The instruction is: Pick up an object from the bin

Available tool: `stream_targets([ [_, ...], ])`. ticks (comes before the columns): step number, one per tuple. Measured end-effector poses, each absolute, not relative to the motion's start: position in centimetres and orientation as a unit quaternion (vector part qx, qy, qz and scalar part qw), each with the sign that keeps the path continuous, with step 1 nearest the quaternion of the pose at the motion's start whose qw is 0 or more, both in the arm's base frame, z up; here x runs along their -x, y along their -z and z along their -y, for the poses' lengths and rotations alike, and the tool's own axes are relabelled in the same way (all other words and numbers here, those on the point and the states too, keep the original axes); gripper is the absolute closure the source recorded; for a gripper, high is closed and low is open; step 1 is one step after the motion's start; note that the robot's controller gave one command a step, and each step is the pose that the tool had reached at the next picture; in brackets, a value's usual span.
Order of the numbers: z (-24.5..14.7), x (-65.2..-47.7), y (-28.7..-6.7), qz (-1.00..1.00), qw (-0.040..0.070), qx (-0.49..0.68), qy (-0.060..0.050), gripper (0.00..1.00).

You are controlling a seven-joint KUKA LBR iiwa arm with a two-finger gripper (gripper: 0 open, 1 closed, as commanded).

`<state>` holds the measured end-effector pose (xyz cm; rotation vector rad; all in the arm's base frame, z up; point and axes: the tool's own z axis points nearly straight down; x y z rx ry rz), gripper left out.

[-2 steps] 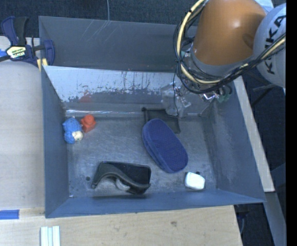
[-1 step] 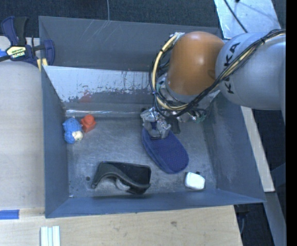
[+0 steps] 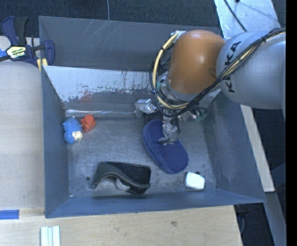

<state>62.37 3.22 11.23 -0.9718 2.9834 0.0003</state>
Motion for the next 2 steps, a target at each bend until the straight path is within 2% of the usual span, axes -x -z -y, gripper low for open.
stream_targets([
  [1,-2.34,-61.2,-7.16,-0.811,0.0,0.586,-0.001,0.0],
  [2,-2.44,-61.41,-7.37,-0.811,0.004,0.585,0.0,1.0],
])
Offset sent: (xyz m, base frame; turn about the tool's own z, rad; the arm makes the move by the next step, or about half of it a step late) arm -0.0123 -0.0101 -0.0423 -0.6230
